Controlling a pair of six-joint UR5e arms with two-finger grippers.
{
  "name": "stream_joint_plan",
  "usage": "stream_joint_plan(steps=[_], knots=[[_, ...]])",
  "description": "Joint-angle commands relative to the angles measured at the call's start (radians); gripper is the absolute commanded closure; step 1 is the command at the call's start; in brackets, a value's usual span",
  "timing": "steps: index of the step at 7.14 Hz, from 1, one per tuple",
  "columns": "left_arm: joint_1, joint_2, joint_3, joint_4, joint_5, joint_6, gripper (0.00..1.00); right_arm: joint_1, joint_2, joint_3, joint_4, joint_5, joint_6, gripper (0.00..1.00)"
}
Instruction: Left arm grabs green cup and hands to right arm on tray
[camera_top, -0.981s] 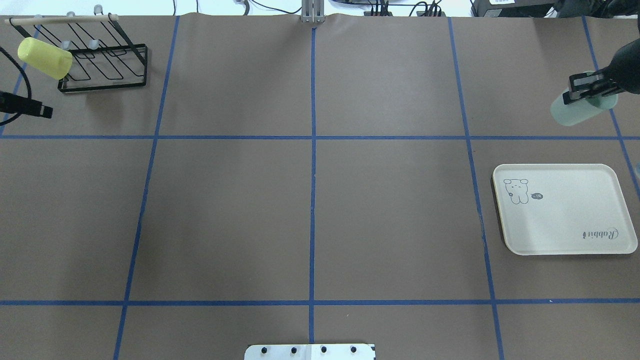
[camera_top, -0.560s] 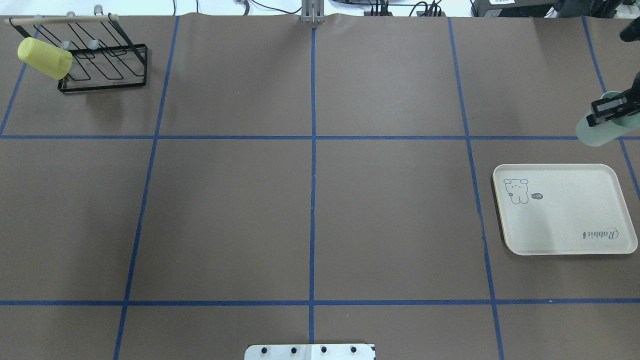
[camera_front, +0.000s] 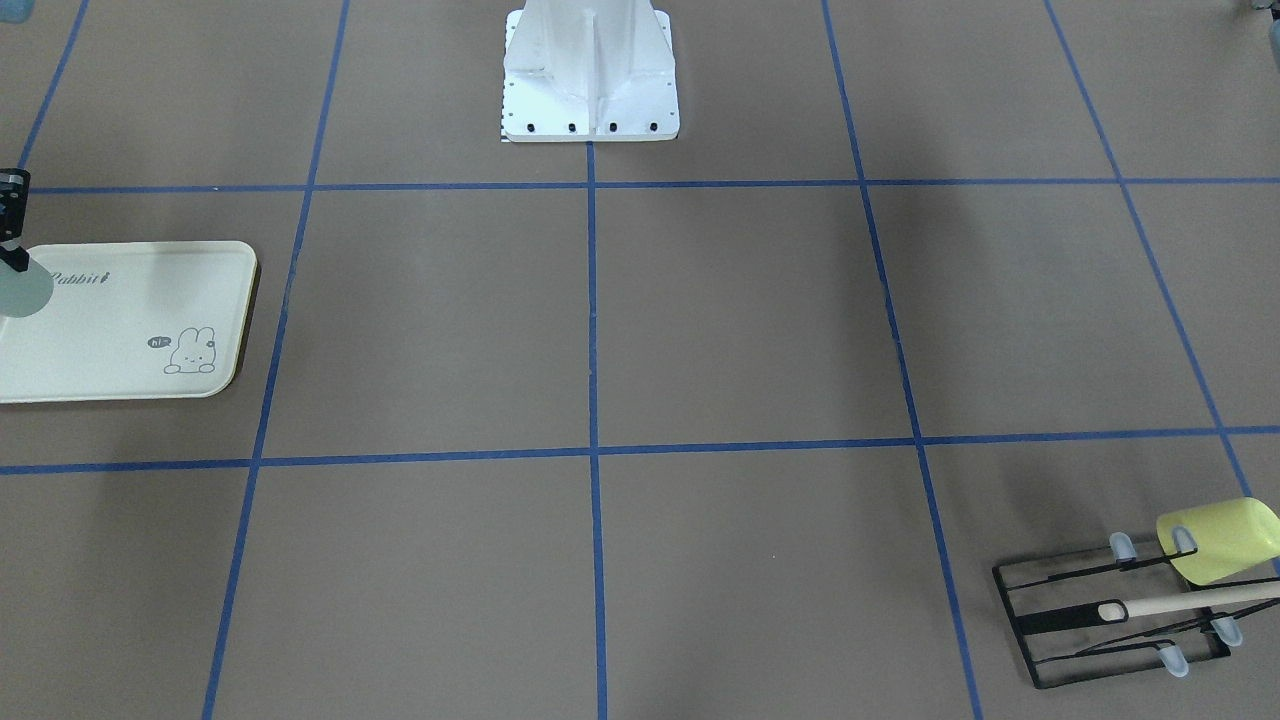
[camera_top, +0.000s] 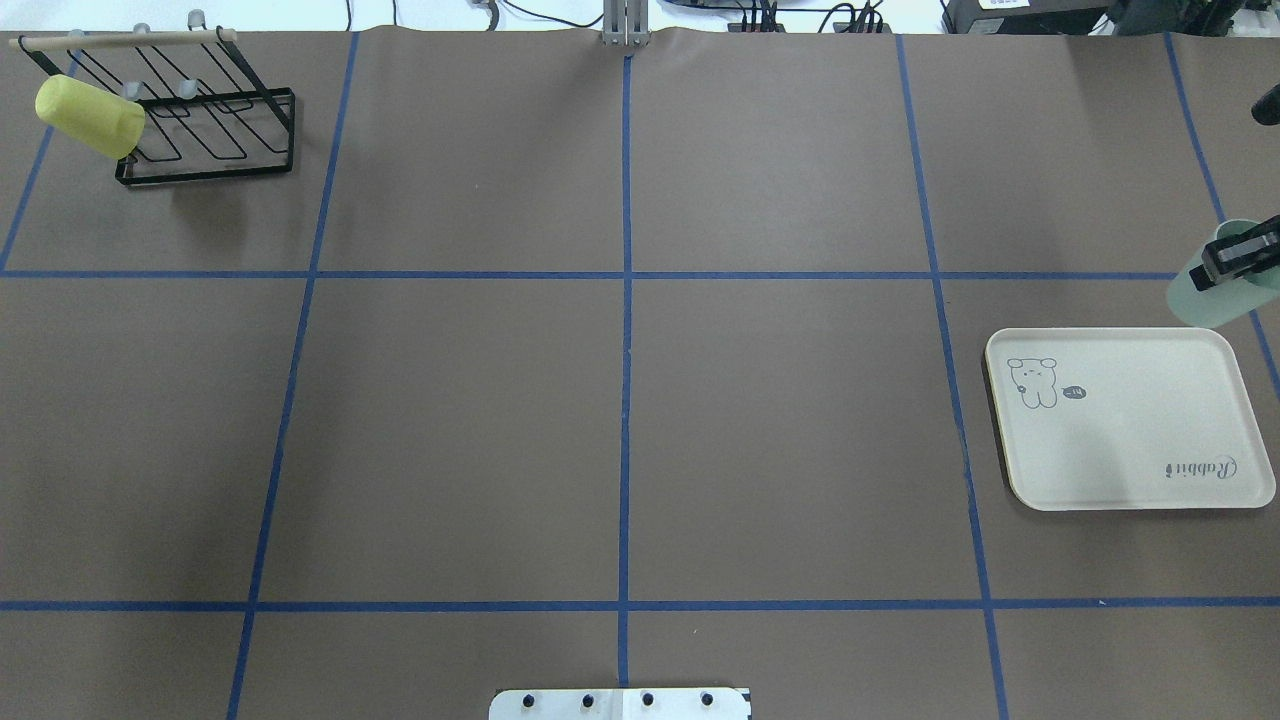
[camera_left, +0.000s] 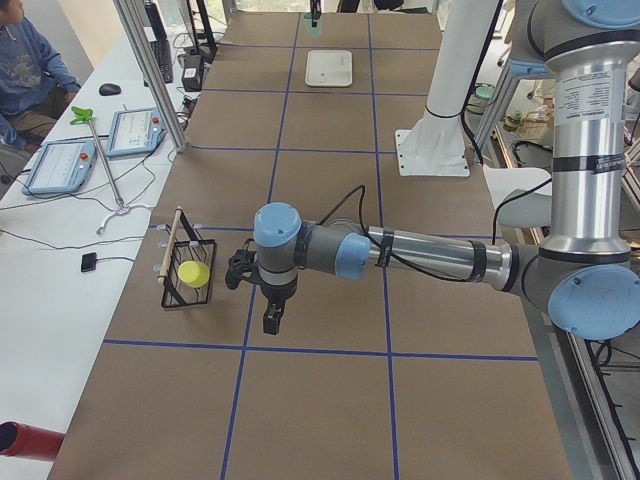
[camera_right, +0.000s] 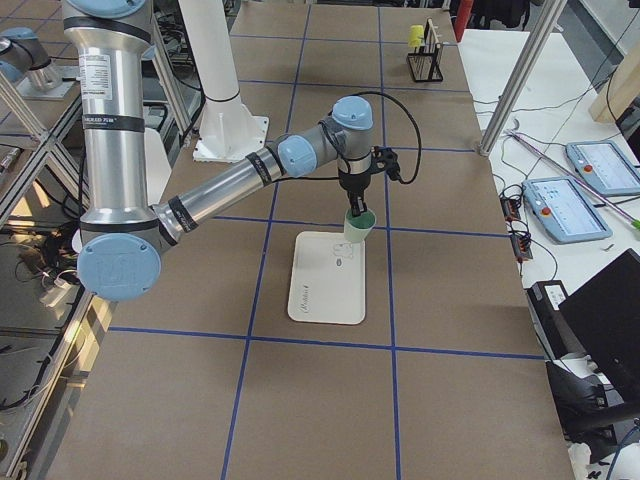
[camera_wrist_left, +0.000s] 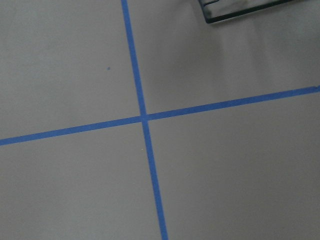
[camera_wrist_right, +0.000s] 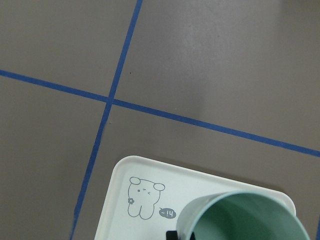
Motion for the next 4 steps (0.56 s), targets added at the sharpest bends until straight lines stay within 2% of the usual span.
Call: stream_joint_plan(steps=[1, 3, 4], knots=[[-0.027, 0.004, 0.019, 0.074, -0.004, 0.046, 0.0, -0.002, -0.063, 0.003, 0.064, -0.009, 0.008, 1.0], [-0.027, -0.006, 0.056, 0.119, -0.008, 0.045, 0.0, -0.022, -0.098, -0.001, 0.092, -0.022, 0.026, 1.0], [-0.027, -0.013, 0.05, 0.142, -0.017, 0.045, 0.0, -0.067, -0.107, -0.014, 0.122, -0.068, 0.071, 1.0]])
